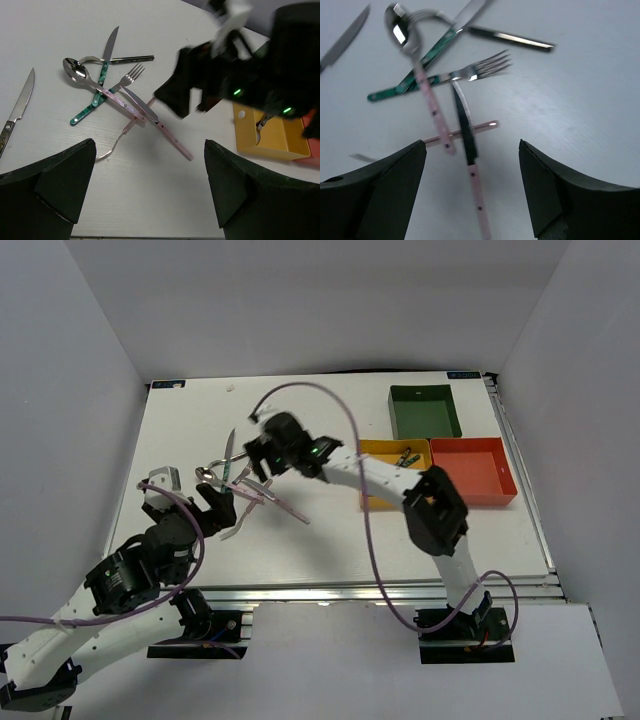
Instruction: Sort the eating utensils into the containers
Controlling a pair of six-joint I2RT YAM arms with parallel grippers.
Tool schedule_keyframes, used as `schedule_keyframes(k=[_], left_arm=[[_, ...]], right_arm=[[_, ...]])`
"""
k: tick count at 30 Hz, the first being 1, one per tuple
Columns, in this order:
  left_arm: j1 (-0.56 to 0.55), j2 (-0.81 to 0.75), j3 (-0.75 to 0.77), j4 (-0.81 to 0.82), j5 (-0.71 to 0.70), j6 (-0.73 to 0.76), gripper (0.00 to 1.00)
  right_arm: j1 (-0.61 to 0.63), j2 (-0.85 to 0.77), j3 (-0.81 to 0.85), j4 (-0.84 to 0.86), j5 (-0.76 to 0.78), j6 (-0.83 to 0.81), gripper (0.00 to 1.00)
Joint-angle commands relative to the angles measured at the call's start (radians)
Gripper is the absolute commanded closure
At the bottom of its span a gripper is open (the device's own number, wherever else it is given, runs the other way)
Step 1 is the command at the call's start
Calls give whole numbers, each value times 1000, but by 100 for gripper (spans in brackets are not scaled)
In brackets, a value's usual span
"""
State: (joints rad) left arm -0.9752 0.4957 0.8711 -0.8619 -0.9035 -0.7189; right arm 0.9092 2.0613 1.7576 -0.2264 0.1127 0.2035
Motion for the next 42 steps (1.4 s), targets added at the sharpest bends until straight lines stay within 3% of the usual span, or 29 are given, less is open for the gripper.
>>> schedule_keyframes(k=[1,5,19,23,30,34,39,42], left_arm=[[7,-31,8,-9,-28,-10,2],[7,-40,12,-14,-32,-11,2],[7,-55,5,1,-11,4,2],[7,-60,3,8,-3,10,2],[6,-65,0,14,5,16,2],[7,-66,0,17,8,19,2],[7,-71,-1,20,11,22,2],[7,-71,-1,21,11,22,2]], right_arm=[[97,109,120,-139,-8,-197,25],[155,203,190,-88,2,-266,28],[157,333,266,47,-71,-296,36],[154,407,356,-1,-91,-297,41],[154,433,341,25,-87,-297,52],[155,386,255,105,-76,-302,77],[163,261,143,203,-84,-309,100],[165,169,97,223,-88,-314,100]])
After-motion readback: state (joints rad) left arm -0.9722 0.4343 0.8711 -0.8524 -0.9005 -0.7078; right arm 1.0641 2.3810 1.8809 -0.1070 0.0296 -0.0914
